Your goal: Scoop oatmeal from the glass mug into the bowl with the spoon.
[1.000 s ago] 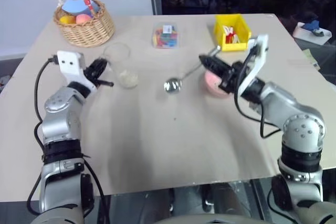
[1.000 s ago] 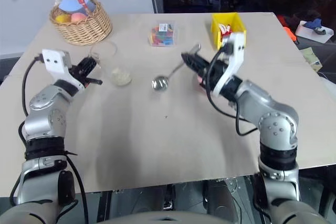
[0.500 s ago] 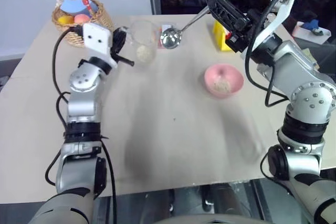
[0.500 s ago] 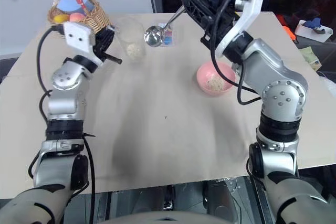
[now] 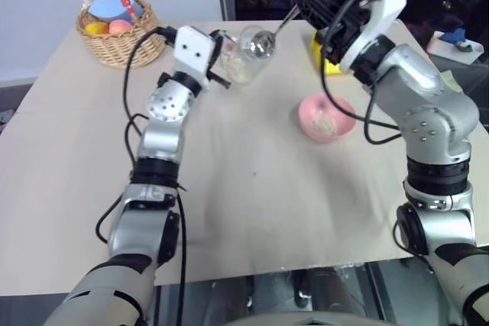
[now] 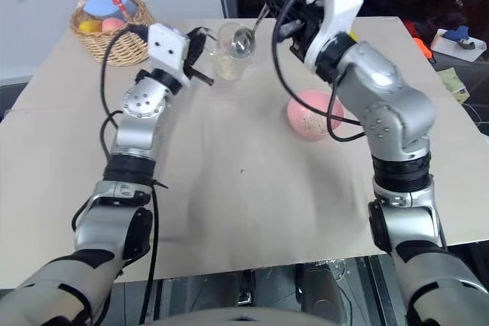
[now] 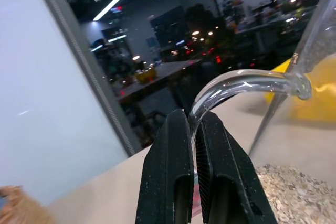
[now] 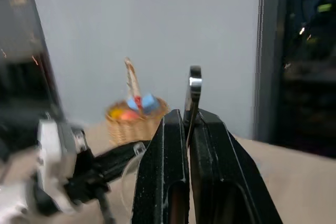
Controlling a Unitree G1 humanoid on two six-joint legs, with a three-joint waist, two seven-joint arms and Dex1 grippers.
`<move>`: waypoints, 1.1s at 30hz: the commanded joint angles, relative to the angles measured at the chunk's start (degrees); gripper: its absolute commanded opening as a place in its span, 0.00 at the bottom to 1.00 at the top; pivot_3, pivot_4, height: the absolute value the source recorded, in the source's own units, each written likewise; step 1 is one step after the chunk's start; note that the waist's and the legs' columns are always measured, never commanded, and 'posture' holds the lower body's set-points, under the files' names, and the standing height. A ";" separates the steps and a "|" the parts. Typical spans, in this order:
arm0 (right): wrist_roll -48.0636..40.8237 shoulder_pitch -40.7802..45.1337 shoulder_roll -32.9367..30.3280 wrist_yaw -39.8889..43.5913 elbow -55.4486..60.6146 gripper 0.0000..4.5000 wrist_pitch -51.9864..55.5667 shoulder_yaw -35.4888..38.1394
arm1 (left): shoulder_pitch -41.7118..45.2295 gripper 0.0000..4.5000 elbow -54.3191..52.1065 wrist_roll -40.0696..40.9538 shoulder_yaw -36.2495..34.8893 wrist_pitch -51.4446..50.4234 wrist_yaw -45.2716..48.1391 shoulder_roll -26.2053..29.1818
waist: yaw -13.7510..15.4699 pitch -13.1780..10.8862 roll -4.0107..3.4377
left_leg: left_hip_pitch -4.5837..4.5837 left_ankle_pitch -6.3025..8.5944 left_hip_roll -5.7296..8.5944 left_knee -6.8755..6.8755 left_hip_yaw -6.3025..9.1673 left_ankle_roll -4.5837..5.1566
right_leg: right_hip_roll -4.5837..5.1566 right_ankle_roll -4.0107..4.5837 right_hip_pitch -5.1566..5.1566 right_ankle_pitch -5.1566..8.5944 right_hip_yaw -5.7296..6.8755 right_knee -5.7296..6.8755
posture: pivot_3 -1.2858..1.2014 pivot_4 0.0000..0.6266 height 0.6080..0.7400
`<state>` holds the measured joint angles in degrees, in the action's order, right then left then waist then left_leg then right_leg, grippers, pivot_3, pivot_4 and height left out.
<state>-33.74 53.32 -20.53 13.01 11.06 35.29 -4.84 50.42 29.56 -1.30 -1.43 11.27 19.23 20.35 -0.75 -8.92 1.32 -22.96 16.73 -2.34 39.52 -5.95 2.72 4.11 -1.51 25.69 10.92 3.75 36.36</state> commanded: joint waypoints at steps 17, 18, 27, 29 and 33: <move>3.90 -1.75 7.56 1.95 -5.98 0.00 3.95 7.48 | 11.75 0.01 15.74 -1.25 2.28 7.51 -1.72 -8.56 | 0.08 -0.03 -0.01 | -0.03 -0.01 -0.01 -0.05 0.02 -0.01 | -0.02 -0.01 -0.01 0.00 0.07 -0.11 | 0.52 0.24 1.00; 2.96 -1.67 8.20 1.11 -5.76 0.00 5.09 8.76 | 12.06 0.01 16.37 -1.39 2.33 7.78 -1.71 -8.68 | 0.08 -0.03 -0.01 | -0.03 -0.01 0.00 -0.05 0.02 -0.01 | -0.02 -0.01 -0.01 0.00 0.07 -0.11 | 0.52 0.24 1.00; -2.67 -0.50 10.24 -6.95 -4.64 0.00 12.76 18.65 | 14.60 0.01 22.91 -3.38 3.62 8.54 -1.86 -9.65 | 0.07 -0.03 -0.01 | -0.05 -0.01 0.00 -0.05 0.03 -0.01 | -0.02 -0.01 -0.01 0.00 0.09 -0.11 | 0.52 0.24 1.00; -3.46 -0.67 10.49 -8.20 -4.14 0.00 13.62 19.83 | 15.11 0.01 24.05 -3.51 3.69 8.45 -1.99 -9.88 | 0.02 -0.03 -0.01 | -0.05 -0.01 0.00 -0.05 0.03 -0.01 | -0.02 -0.01 -0.01 0.00 0.09 -0.11 | 0.52 0.24 1.00; -5.21 -1.53 11.44 -10.28 -3.25 0.00 14.95 21.44 | 15.73 0.01 25.39 -3.59 3.82 8.15 -1.83 -10.45 | -0.06 -0.04 -0.02 | -0.05 -0.01 0.00 -0.06 0.03 -0.01 | -0.02 -0.01 0.00 0.00 0.08 -0.10 | 0.52 0.24 1.00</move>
<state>-37.18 50.99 -9.50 3.46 4.32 50.05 15.22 63.14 55.88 -5.00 2.36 17.97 17.68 10.19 -0.80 -8.96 1.30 -23.00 16.72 -2.34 39.46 -5.92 2.71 4.09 -1.52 25.69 10.92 3.83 36.26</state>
